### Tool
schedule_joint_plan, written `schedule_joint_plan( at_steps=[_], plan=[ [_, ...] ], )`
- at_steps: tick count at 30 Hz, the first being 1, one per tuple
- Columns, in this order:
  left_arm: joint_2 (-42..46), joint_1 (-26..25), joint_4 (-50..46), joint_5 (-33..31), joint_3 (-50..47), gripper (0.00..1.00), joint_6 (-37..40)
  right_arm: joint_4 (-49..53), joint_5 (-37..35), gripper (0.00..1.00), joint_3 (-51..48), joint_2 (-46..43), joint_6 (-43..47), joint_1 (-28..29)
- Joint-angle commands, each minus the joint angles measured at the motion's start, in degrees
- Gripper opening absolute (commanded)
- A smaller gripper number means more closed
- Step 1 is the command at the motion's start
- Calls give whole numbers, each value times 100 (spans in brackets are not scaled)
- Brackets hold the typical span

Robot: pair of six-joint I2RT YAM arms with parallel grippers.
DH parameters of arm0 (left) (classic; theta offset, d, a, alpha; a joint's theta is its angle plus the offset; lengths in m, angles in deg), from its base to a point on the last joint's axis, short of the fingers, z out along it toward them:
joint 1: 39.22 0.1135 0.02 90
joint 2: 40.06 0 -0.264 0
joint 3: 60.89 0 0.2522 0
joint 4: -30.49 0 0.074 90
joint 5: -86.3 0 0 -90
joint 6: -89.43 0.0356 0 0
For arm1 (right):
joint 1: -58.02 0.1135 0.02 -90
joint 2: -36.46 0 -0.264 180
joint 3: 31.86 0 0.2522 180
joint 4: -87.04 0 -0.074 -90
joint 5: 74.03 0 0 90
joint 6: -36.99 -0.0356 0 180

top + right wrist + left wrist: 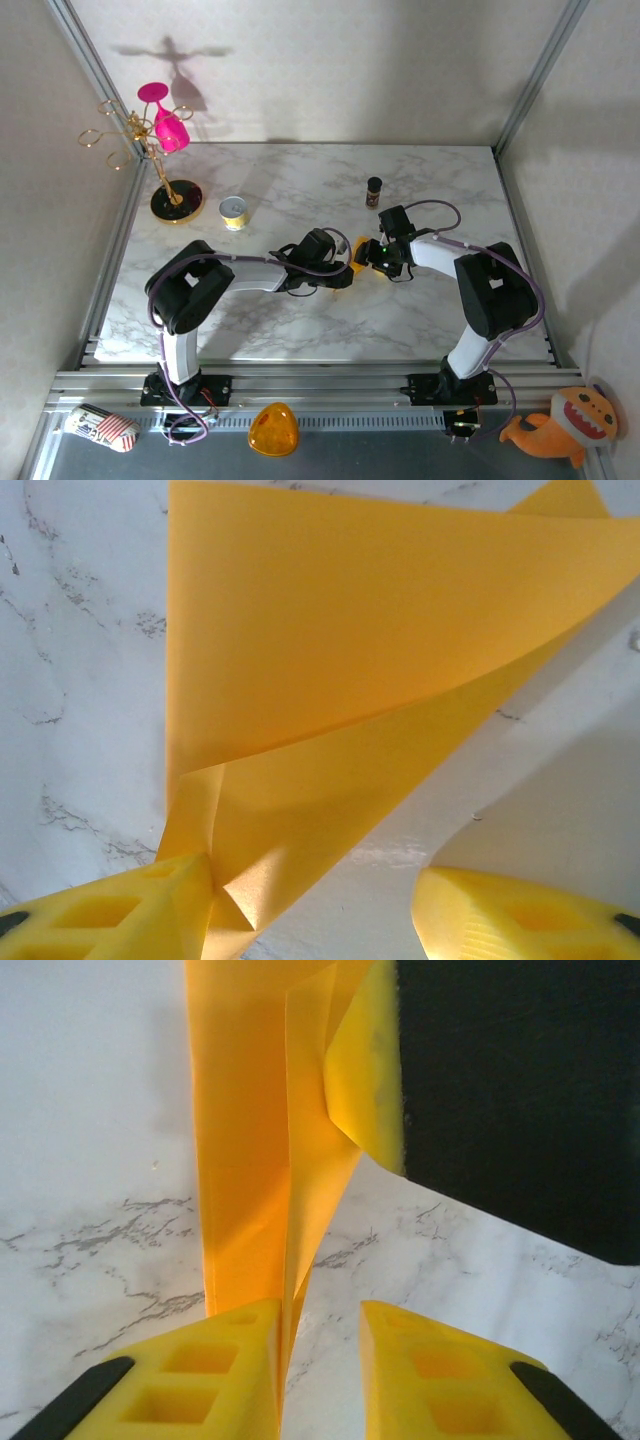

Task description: Fold a paper plane with a square sheet of paper (pick it up from the middle)

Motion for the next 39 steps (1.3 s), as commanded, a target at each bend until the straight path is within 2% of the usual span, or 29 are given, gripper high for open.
schedule_joint_plan(
  at_steps=[1,10,20,26,32,39],
  plan=[
    [21,63,4,-29,75,23,-76,-117,-300,60,-240,637,89,67],
    [-229,64,33,-37,259,21,-54,-144,-226,60,-246,615,89,69],
    [-231,64,-72,-209,260,5,37,-96,-165,62,-206,262,-38,67],
    [66,72,-182,-674,127,1,294,-467,-314,68,-470,-755,-224,-40],
    [448,-18,-95,-1286,-148,0,560,-477,-1061,71,-800,-1552,-471,-338],
    [513,-583,-102,-2193,-215,0,878,-234,-1646,72,-997,-1823,-700,-710]
  ],
)
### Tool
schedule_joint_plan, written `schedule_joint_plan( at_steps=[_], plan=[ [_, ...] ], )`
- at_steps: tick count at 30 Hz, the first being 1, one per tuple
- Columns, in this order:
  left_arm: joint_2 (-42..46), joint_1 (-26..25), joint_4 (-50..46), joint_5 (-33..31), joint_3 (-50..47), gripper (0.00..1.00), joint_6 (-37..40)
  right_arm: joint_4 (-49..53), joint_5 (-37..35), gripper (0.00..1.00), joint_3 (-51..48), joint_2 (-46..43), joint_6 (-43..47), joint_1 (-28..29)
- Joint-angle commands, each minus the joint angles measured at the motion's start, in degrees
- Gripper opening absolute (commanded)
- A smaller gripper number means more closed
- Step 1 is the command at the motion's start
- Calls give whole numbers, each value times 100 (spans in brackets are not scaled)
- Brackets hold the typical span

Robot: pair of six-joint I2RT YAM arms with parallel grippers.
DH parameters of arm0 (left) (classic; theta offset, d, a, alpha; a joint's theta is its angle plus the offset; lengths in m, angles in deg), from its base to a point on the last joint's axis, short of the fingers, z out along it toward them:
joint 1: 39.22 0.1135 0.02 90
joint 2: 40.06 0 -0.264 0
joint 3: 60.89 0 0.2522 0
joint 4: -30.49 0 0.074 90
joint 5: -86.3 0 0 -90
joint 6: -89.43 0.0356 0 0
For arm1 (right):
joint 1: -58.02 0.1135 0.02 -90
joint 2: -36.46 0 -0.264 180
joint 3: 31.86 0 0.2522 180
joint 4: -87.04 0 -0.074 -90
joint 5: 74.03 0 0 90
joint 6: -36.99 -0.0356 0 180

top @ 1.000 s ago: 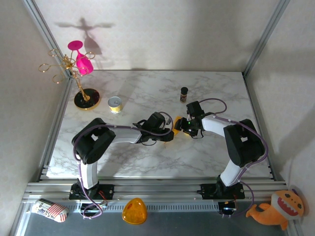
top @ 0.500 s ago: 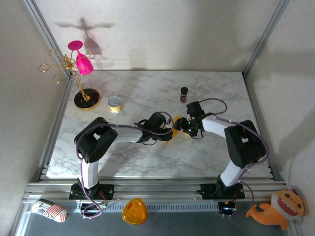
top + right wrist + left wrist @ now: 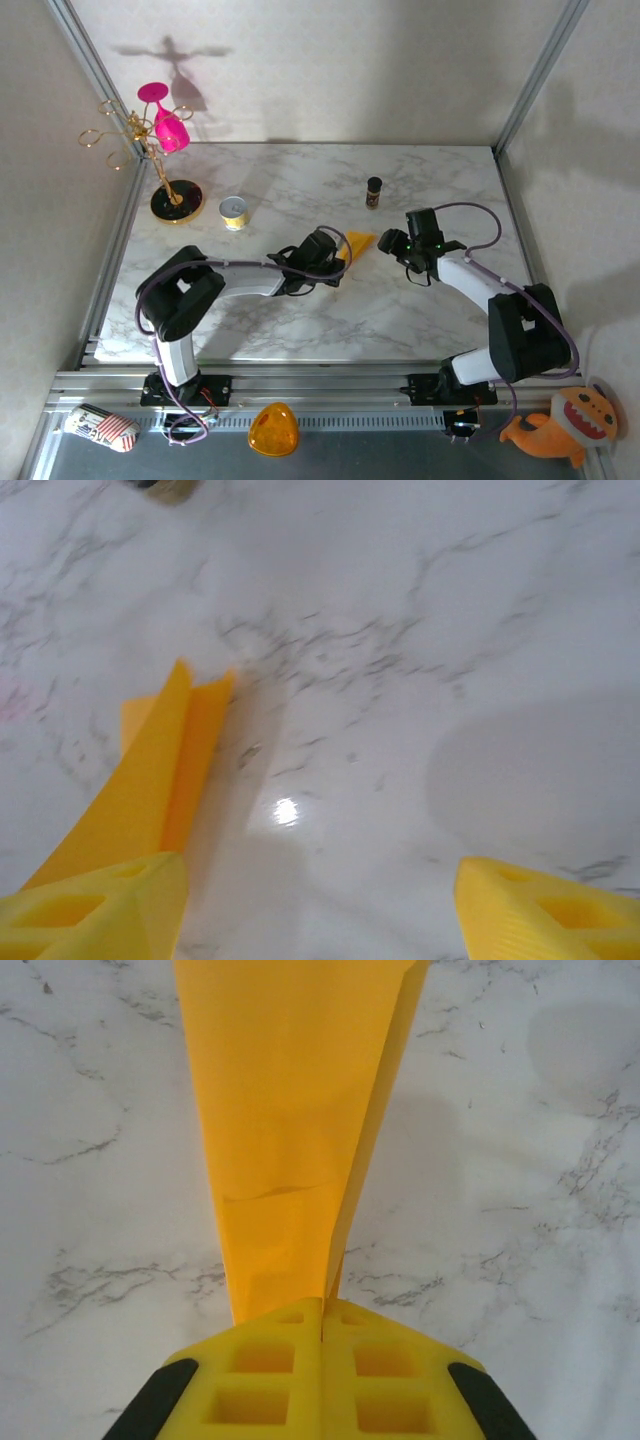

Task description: Fold a paper plane with a square sheet of paper (pick it up from the middle)

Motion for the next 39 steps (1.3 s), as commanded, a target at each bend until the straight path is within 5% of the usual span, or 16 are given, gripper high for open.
schedule_joint_plan(
  at_steps=[1,22,30,39],
  plan=[
    [116,-364,-56,-752,-60,0,356,200,-465,72,-134,-74,-201,-139],
    [-1107,-1461,-1441,-2463,1293,0,984,343,-434,73,-146,149,-230,-525],
    [-1081,-1446,-1404,-2168,1312,0,920,311,-297,73,-156,208,-230,-575],
    [-462,-841,-635,-669,687,0,466,238,-138,73,-187,207,-195,-587]
  ],
)
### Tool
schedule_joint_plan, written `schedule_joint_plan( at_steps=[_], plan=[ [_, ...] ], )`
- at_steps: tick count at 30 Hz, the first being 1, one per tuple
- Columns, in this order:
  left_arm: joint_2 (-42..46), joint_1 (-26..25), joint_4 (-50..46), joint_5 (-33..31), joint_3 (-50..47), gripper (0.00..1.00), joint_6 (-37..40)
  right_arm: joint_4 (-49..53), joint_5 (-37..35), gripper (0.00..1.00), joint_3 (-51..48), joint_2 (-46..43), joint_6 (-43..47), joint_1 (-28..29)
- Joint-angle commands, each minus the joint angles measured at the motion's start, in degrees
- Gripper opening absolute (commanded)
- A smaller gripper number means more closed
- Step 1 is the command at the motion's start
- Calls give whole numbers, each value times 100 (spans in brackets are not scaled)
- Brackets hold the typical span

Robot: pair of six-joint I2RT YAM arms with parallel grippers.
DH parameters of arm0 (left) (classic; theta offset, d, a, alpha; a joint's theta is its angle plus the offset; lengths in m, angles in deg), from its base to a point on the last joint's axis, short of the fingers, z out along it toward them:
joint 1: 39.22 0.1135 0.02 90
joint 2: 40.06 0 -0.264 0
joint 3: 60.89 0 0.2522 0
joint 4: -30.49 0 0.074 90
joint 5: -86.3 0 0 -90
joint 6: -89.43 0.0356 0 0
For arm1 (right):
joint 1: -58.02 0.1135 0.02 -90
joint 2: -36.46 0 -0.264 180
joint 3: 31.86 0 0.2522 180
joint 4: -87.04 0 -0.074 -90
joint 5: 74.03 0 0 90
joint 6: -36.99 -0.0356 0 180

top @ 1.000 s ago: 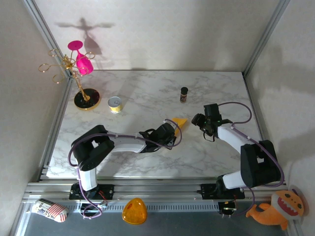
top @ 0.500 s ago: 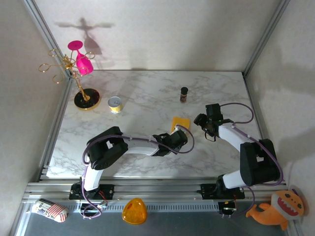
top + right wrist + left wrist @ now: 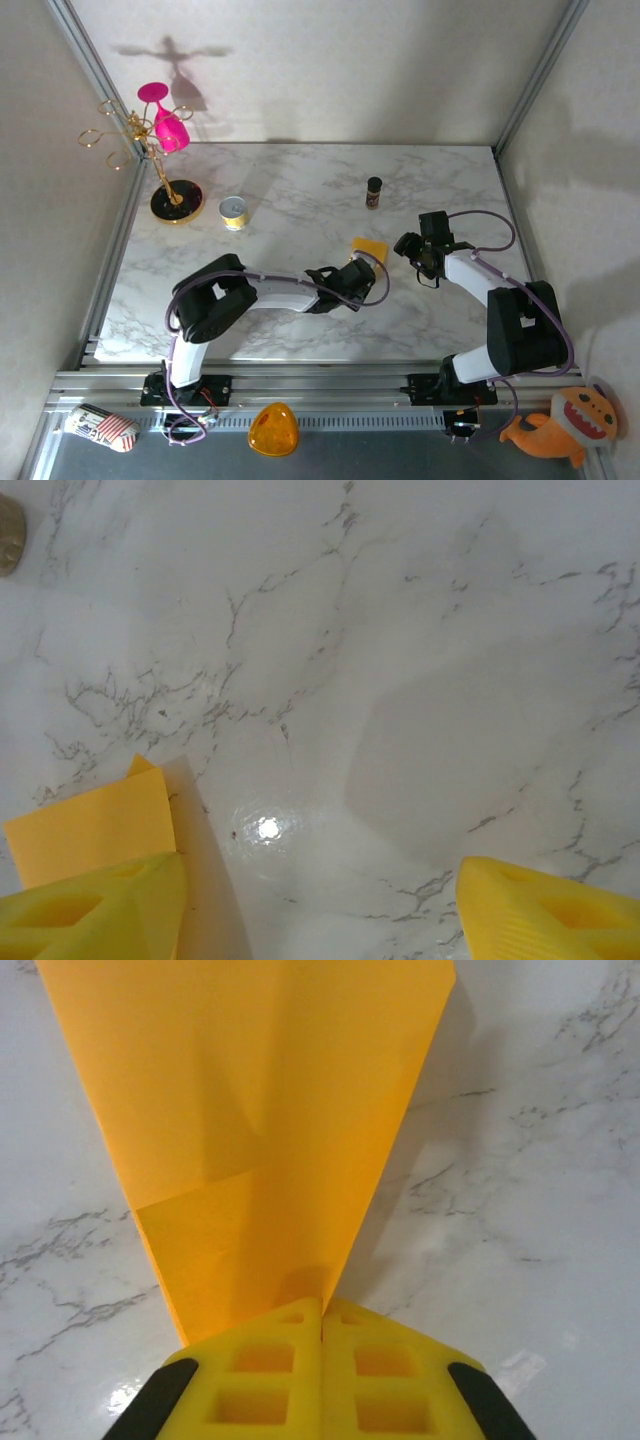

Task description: Fold a paper plane with a square sheet of paper (pick it up from the middle)

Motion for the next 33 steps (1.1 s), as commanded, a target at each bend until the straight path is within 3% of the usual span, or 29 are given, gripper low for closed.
schedule_joint_plan(
  at_steps=[1,6,16,25,33],
  plan=[
    [460,293,442,858,-350,0,-352,19,112,73,-75,60,10,-40],
    [708,704,1180,1692,-870,0,-818,-167,410,72,-135,93,183,-40],
    [794,1344,2884,2940,-1810,0,-2072,-1090,1855,69,-330,186,966,123],
    [776,1600,4155,3245,-2431,0,-2936,-1037,2291,66,150,835,1449,732],
    [719,1670,4332,3206,-2604,0,-3101,-693,2019,66,726,1388,1654,1176]
  ],
)
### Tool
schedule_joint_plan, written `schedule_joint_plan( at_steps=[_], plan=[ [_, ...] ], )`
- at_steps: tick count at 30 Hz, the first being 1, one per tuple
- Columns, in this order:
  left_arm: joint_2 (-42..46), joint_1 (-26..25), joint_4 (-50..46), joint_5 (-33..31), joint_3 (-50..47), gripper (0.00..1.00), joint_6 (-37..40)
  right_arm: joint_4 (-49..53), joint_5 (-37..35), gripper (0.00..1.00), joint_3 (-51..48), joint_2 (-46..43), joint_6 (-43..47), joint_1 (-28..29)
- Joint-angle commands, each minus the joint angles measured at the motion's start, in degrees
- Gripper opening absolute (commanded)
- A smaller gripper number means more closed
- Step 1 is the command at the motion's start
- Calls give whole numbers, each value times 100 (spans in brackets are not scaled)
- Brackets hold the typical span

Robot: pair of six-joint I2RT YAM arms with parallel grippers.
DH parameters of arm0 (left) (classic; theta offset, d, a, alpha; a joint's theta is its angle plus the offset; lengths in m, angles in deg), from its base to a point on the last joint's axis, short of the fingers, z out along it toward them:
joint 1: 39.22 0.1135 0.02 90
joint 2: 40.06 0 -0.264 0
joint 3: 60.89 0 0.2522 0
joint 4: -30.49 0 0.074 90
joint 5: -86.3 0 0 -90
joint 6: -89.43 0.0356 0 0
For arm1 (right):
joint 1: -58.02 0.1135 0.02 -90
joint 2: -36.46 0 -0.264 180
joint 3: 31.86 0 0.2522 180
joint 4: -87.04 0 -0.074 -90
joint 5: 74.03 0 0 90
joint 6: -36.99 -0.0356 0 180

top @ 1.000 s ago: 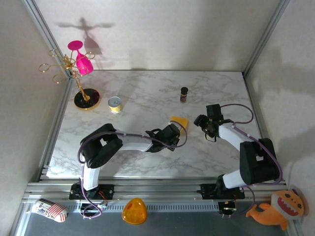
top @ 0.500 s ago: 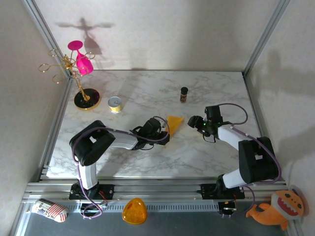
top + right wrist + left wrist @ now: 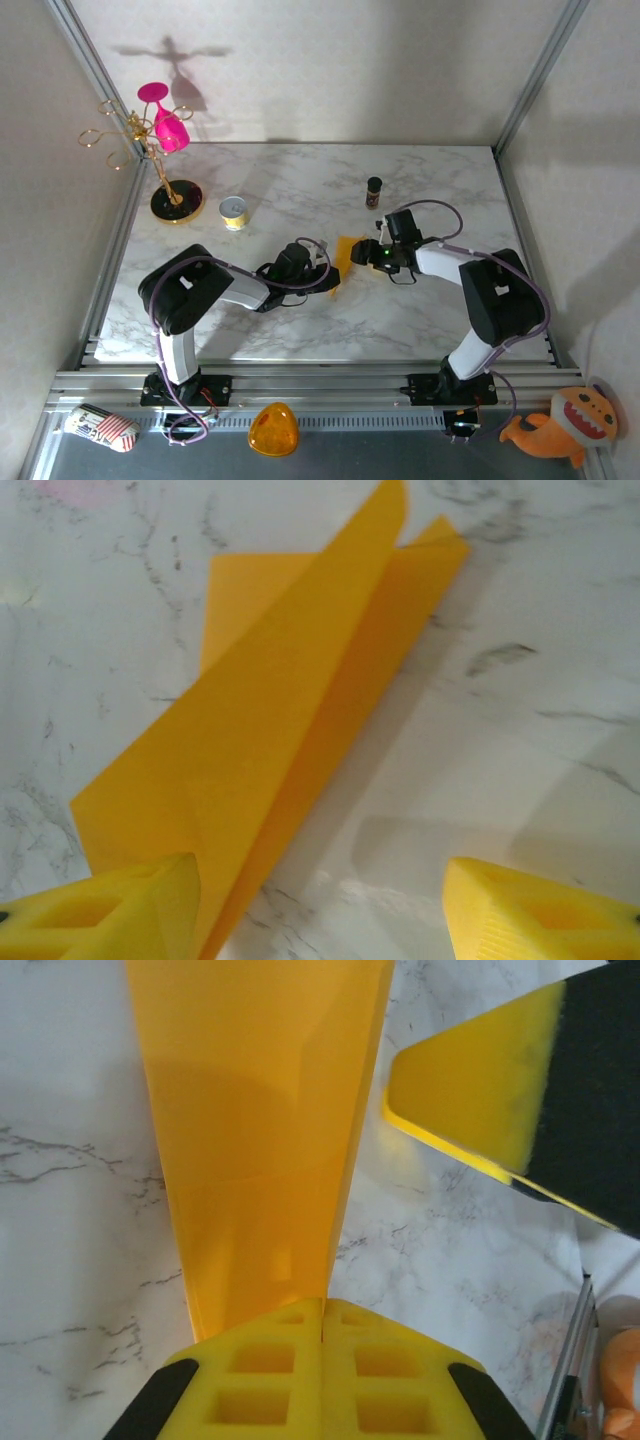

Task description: Fold a paper plane with a square sheet of paper (pick it up from the middle)

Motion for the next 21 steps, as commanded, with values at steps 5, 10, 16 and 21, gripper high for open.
schedule_joint_plan(
  at_steps=[5,10,16,21],
  plan=[
    [37,101,463,68,-194,0,-339,344,-101,67,365,330,280,209],
    [-40,114,649,58,-276,0,-538,474,-157,67,495,596,348,294],
    [-88,133,627,17,-285,0,-614,700,-395,69,684,891,329,381],
    [-102,145,512,-12,-263,3,-588,997,-745,70,854,1122,273,445]
  ],
)
